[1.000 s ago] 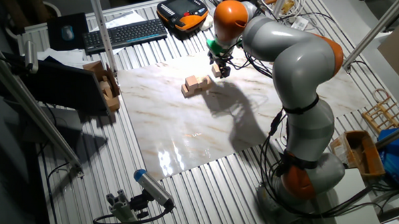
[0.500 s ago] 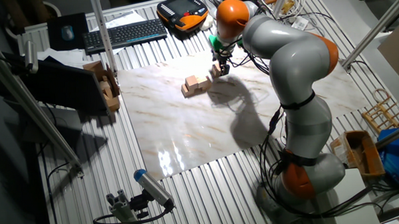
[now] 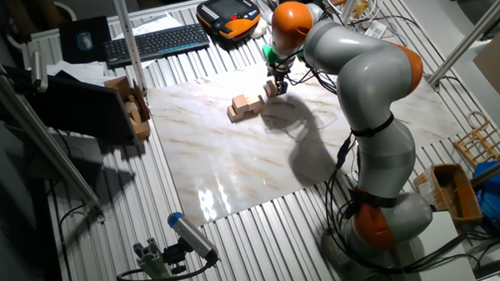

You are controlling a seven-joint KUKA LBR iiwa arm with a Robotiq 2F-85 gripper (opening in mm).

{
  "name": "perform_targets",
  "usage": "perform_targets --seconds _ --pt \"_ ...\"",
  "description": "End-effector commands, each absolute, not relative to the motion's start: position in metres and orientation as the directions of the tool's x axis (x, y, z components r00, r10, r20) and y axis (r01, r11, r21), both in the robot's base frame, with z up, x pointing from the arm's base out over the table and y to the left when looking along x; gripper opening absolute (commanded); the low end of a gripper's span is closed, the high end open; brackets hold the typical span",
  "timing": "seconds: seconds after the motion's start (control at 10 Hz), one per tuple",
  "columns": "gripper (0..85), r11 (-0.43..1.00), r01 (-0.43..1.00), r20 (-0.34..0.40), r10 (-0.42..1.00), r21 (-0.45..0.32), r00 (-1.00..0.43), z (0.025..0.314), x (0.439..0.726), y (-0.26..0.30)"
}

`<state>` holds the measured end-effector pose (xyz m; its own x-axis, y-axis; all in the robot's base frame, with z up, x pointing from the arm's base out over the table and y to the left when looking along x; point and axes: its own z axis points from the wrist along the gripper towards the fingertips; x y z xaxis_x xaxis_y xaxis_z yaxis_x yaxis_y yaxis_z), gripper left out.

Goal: Stack the blocks into a pyramid shape

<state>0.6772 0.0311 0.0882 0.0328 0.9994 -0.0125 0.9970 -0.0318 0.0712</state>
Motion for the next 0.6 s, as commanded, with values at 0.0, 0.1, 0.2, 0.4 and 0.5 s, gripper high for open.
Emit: perform_targets --seconds 0.0,0.1,0.2,0.4,0.5 --pt "85.0 -0.032 0.997 -0.013 0.999 0.071 0.033 0.086 0.679 0.031" --pt "85.0 -0.031 0.997 -0.014 0.999 0.07 0.032 0.084 0.68 0.031" --pt "85.0 -0.029 0.997 -0.016 0.999 0.067 0.03 0.082 0.681 0.03" --pt "85.0 -0.028 0.998 -0.013 1.0 0.062 0.029 0.076 0.684 0.027" --pt "85.0 -0.028 0.998 -0.012 1.0 0.064 0.029 0.074 0.686 0.025"
